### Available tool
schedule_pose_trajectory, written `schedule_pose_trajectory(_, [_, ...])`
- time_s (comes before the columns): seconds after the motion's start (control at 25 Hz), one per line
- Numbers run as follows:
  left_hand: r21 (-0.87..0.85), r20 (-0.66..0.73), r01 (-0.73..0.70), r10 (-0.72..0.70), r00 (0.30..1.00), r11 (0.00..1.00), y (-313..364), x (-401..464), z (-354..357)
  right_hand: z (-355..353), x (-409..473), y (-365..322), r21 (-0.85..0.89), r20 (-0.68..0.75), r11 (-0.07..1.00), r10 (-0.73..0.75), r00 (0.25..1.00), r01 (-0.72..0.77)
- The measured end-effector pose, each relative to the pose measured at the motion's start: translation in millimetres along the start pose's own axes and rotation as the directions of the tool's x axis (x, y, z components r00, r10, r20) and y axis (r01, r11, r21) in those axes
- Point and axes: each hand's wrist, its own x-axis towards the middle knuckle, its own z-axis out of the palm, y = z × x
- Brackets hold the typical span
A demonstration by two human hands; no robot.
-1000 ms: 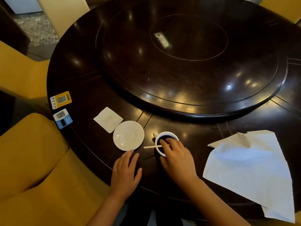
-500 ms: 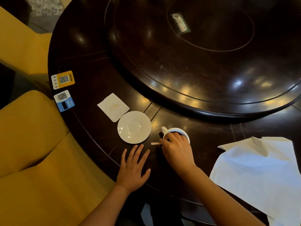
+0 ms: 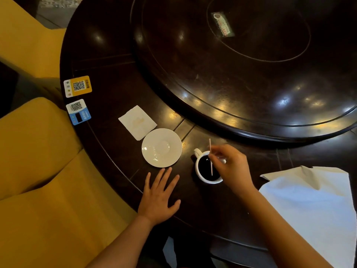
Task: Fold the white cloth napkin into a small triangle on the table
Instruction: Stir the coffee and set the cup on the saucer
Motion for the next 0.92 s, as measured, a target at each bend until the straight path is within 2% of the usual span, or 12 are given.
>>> schedule_pose_trajectory(0.08, [-0.017, -0.008, 0.002, -0.002, 1.0, 1.0, -0.1, 0.3, -0.4, -7.1, 7.7, 1.4, 0.05, 0.013, 0.998, 0.047, 0.999, -0.048])
schedule_pose_trajectory(0.2, [-0.031, -0.015, 0.006, -0.007, 1.0, 0.999, -0.3, -0.1, -0.9, -11.0, 21.9, -5.4, 0.069, 0.054, 0.998, 0.0, 0.999, -0.004])
schedule_pose_trajectory(0.36, [-0.039, -0.009, 0.008, -0.008, 1.0, 0.999, -0.8, -0.5, -1.7, -3.0, 50.9, -36.4, 0.079, 0.112, 0.98, -0.191, 0.975, 0.183])
schedule_pose_trajectory(0.48, [-0.025, 0.005, 0.012, -0.011, 1.0, 1.0, -1.4, 0.7, -1.0, 17.7, 82.8, -66.2, 0.049, 0.162, 0.93, -0.368, 0.915, 0.365])
schedule_pose_trajectory(0.6, [-0.028, 0.014, 0.014, -0.013, 1.0, 1.0, -2.1, 1.9, 0.8, 56.5, 115.5, -93.7, -0.025, 0.219, 0.818, -0.556, 0.802, 0.575])
schedule_pose_trajectory(0.72, [-0.055, 0.003, 0.012, -0.012, 1.0, 0.998, -3.2, 1.6, 3.4, 107.6, 132.3, -110.3, -0.154, 0.345, 0.608, -0.706, 0.618, 0.779])
schedule_pose_trajectory(0.8, [-0.061, -0.004, 0.009, -0.01, 1.0, 0.998, -3.5, 0.5, 4.9, 139.2, 134.0, -114.2, -0.211, 0.433, 0.454, -0.751, 0.499, 0.866])
schedule_pose_trajectory(0.92, [-0.077, -0.009, 0.005, -0.005, 1.0, 0.997, -5.1, 0.0, 5.8, 177.4, 133.3, -117.5, -0.225, 0.563, 0.352, -0.714, 0.416, 0.909])
